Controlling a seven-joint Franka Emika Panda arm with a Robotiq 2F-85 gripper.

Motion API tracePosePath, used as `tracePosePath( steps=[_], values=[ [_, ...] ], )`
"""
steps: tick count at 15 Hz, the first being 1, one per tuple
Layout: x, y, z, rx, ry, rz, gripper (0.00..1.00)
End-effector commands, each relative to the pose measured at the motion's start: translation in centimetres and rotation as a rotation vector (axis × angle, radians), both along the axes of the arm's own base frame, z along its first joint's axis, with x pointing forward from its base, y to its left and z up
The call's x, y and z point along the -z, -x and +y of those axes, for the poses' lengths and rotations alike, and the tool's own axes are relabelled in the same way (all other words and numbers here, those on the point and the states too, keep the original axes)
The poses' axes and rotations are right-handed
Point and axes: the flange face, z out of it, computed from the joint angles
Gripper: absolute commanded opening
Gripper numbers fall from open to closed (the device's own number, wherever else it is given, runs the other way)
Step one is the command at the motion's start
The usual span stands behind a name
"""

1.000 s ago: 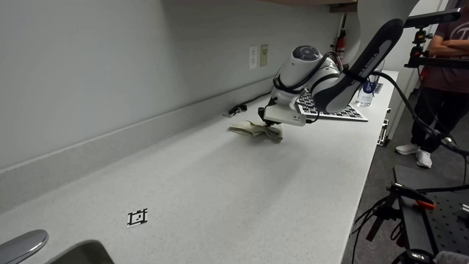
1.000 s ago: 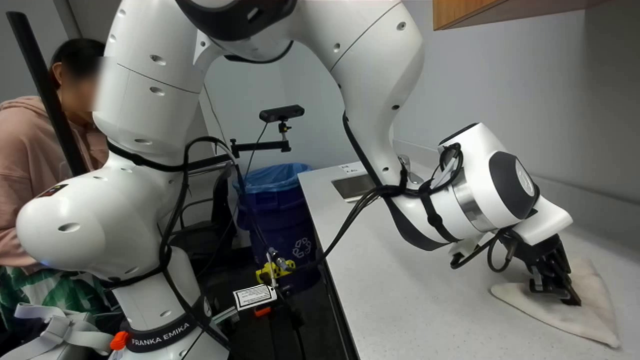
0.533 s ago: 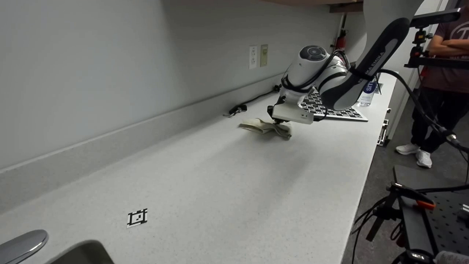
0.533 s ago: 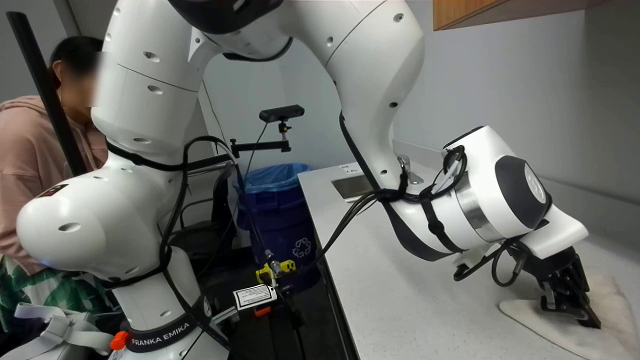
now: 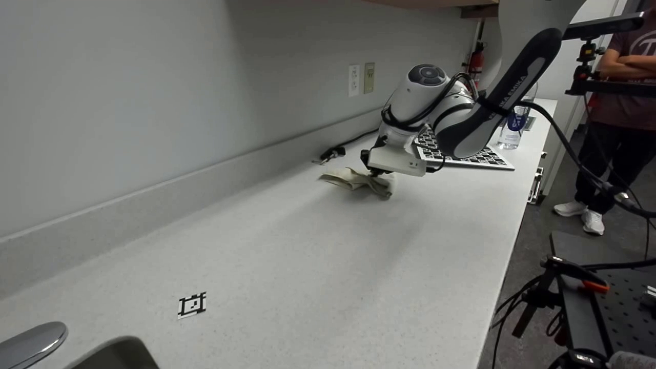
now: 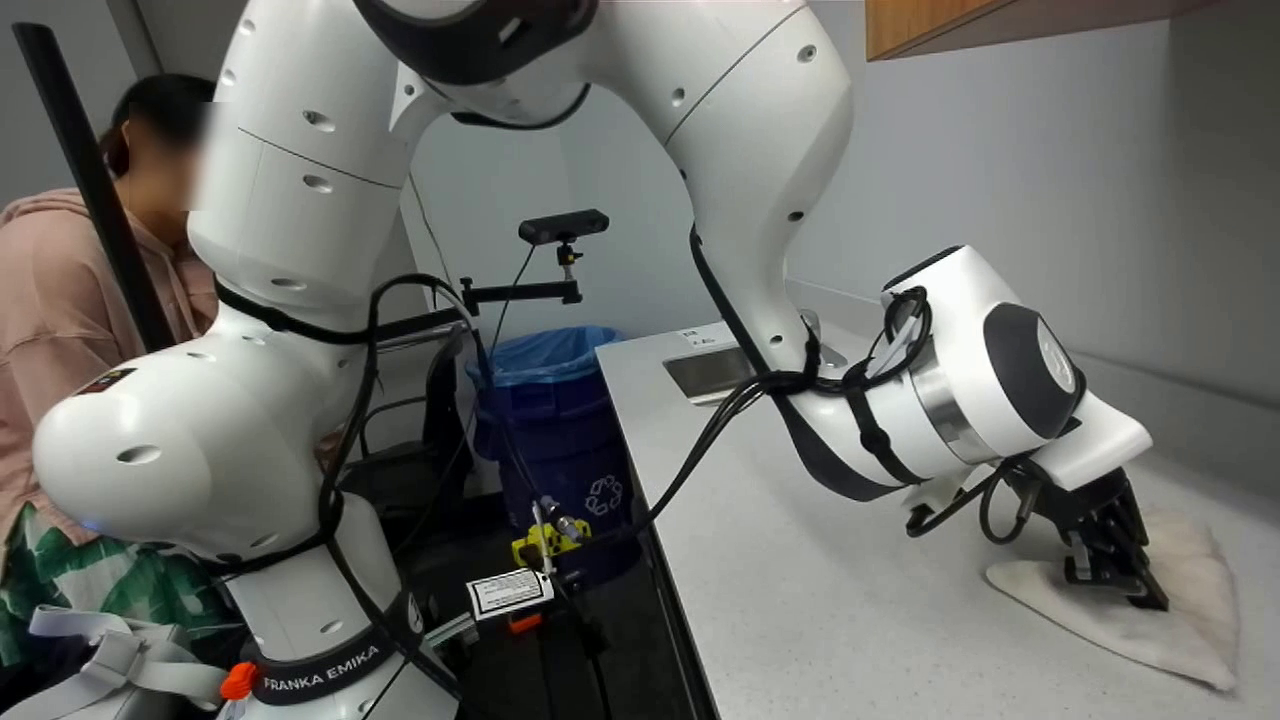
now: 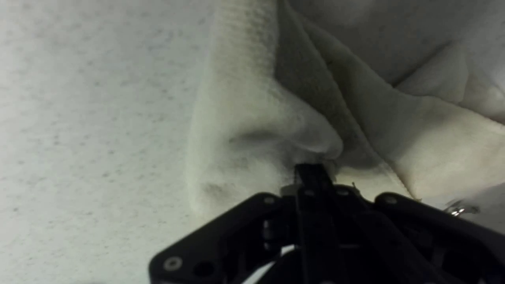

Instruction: Use the cloth on the counter to wipe the countertop

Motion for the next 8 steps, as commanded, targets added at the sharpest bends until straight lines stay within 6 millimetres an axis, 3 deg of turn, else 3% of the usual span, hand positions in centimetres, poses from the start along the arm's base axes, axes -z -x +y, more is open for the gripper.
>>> tracePosePath(
  steps=[1,5,8],
  values=[
    [1.4,-2.4,4.4,-0.089,-0.047,-0.001,0.00],
    [1.1,-4.1,9.5,-0.210,-0.079,-0.011,0.00],
    [1.0,-4.9,11.4,-0.267,-0.081,-0.012,0.00]
  ],
)
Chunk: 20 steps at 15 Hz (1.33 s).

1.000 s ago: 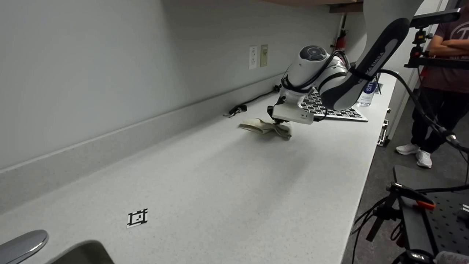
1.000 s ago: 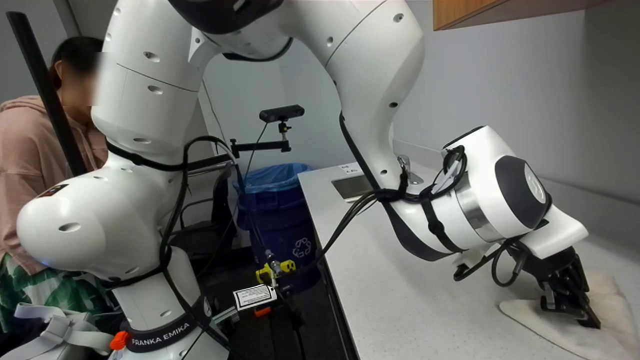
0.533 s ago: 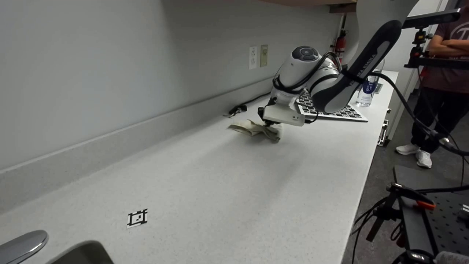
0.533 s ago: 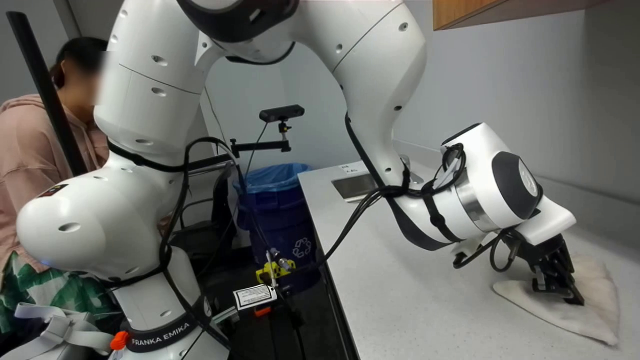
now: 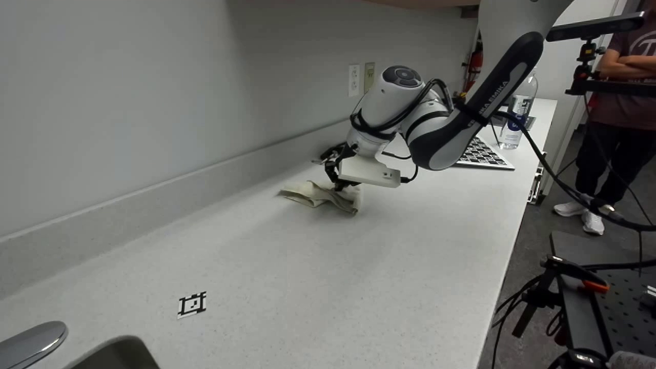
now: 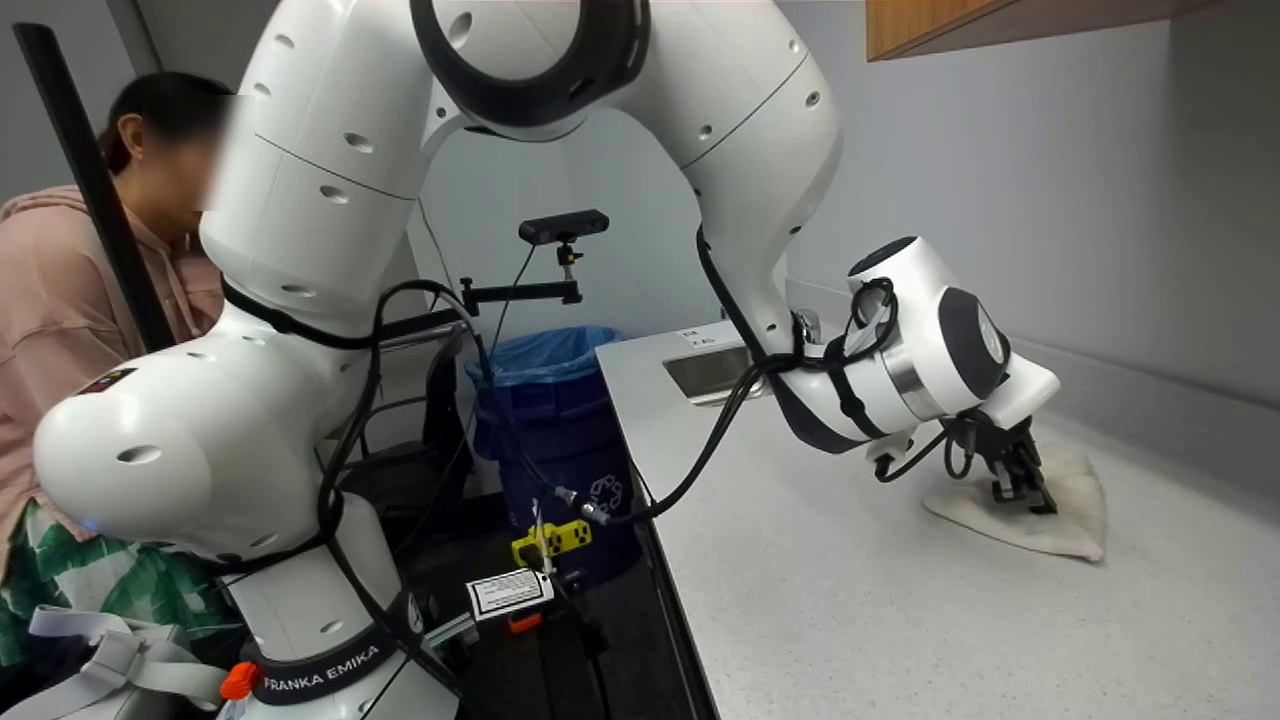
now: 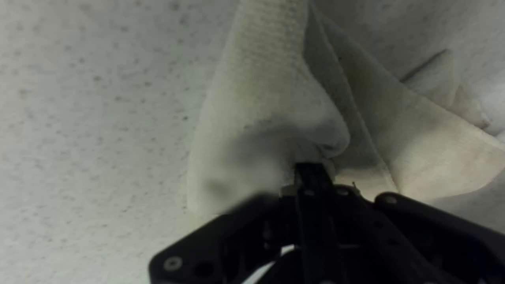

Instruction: Use the cloth on the counter to wipe the countertop

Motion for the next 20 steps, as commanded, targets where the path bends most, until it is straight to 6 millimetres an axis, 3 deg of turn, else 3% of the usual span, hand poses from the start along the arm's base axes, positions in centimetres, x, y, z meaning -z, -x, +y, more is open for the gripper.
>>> tracePosePath(
  steps=[1,4,8,16,20],
  values=[
    [1.2,-1.2,1.3,-0.052,-0.012,0.014,0.00],
    [1.2,-1.1,-0.2,-0.030,0.000,0.014,0.00],
    [1.2,0.0,-3.7,0.040,0.019,0.019,0.00],
    [1.4,4.4,-11.3,0.245,0.061,0.036,0.00],
    [1.3,5.5,-12.2,0.287,0.059,0.042,0.00]
  ],
)
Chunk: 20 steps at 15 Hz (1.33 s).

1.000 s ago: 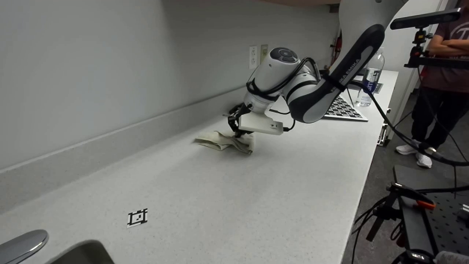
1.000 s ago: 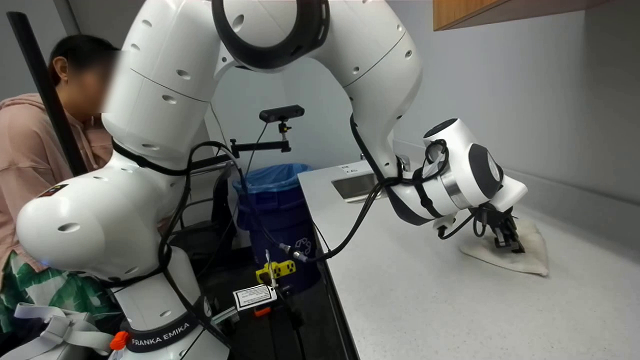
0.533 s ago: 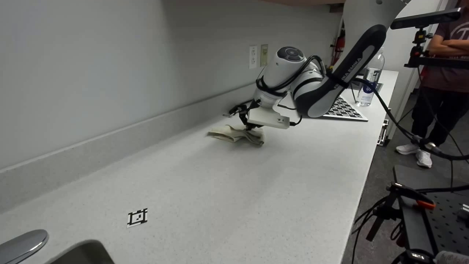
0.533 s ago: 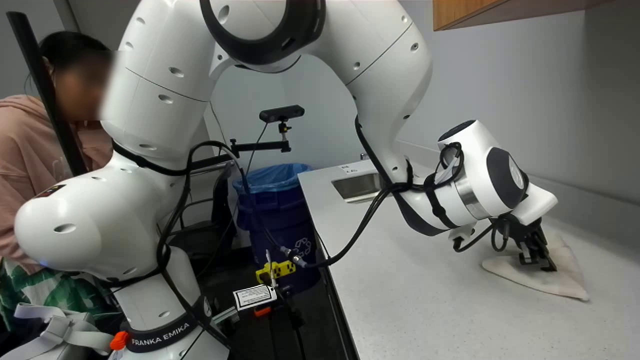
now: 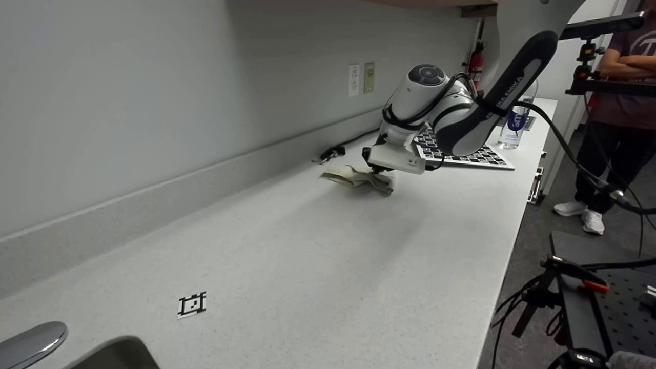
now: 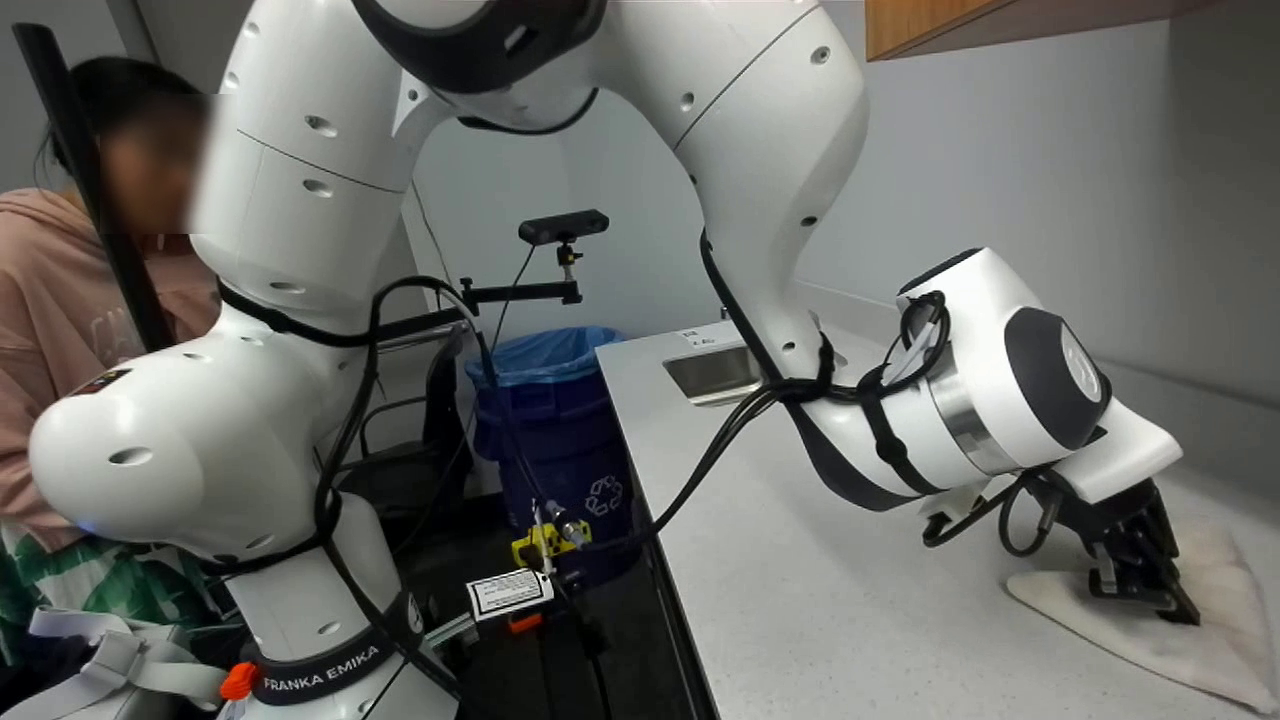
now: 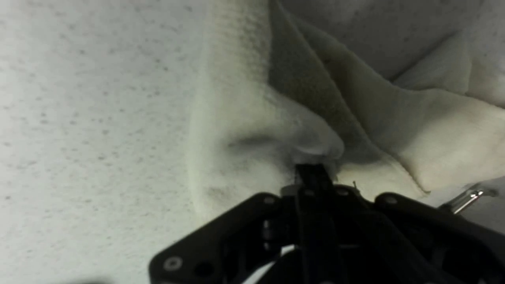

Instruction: Use the cloth on the counter to wipe the countertop

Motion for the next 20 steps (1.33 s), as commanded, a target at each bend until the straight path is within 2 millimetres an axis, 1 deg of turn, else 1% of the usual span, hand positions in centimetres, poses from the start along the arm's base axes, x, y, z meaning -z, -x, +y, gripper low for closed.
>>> tracePosePath(
  steps=[1,5,9,12,14,15,17,20],
  values=[
    [1.0,1.5,0.3,0.020,-0.013,0.024,0.00],
    [0.7,-0.6,2.9,-0.044,-0.030,0.000,0.00],
    [0.3,-2.5,7.9,-0.146,-0.062,-0.019,0.00],
    [0.1,-3.1,12.4,-0.253,-0.086,-0.024,0.00],
    [0.0,-3.3,14.3,-0.304,-0.091,-0.020,0.00],
    [0.0,-3.4,14.7,-0.316,-0.092,-0.017,0.00],
    [0.1,-3.4,13.8,-0.308,-0.077,-0.009,0.00],
    [0.7,-2.5,10.3,-0.258,-0.045,0.006,0.00]
  ],
)
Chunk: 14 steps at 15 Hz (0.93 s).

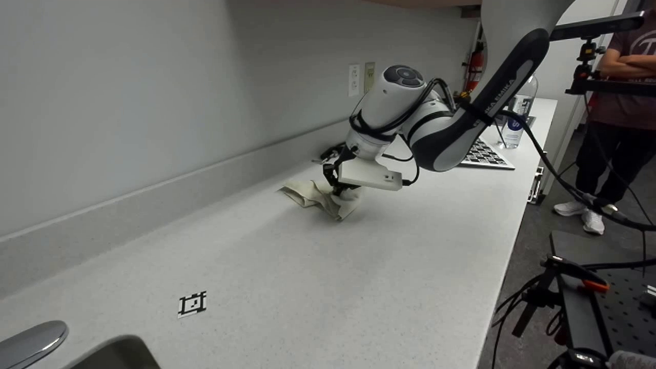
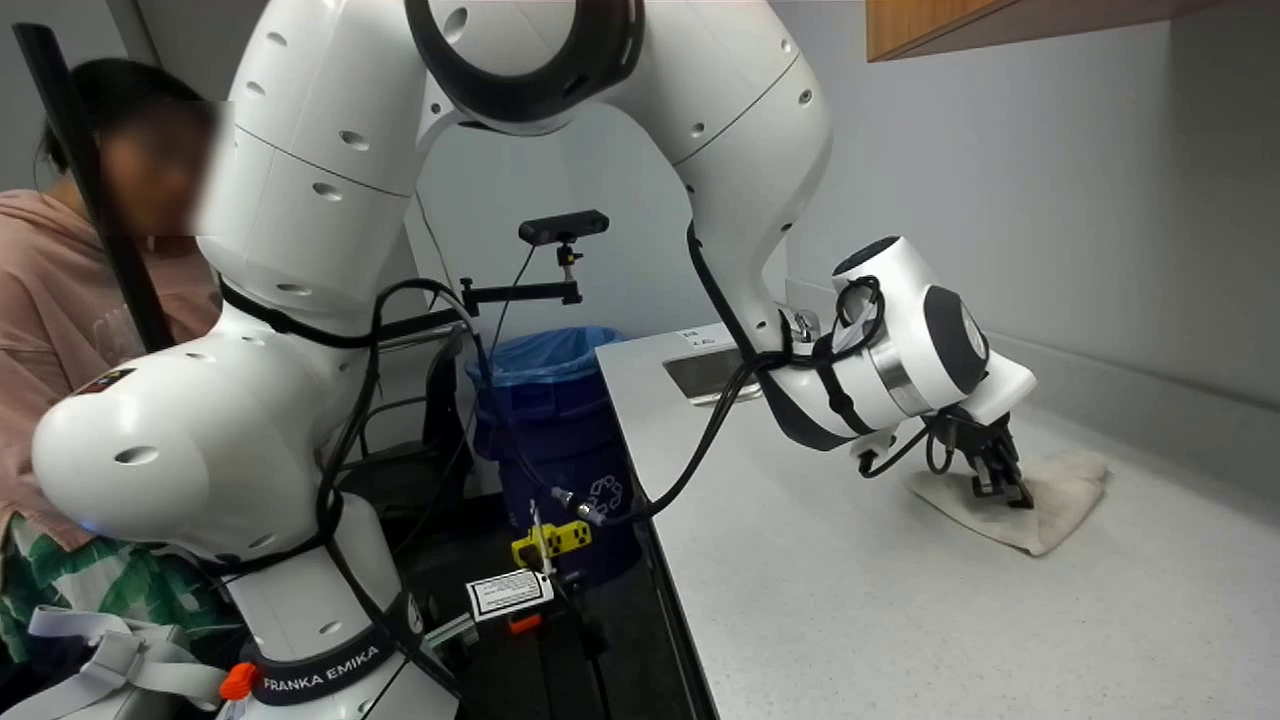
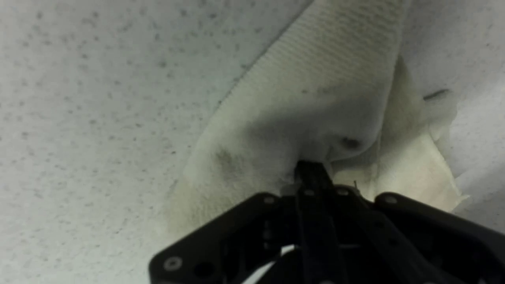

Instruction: Use the cloth on the counter to wipe the countertop

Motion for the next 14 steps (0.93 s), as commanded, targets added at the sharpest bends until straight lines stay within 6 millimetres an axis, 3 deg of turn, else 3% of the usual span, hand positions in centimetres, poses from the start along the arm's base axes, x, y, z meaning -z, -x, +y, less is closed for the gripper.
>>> tracePosePath(
  steps=[1,8,11,14],
  values=[
    [1.3,1.0,-4.9,0.050,0.040,0.020,0.00],
    [1.4,5.5,-14.8,0.262,0.119,0.043,0.00],
    [1.3,6.6,-16.8,0.315,0.140,0.047,0.00],
    [1.6,6.0,-16.4,0.292,0.145,0.053,0.00]
  ],
)
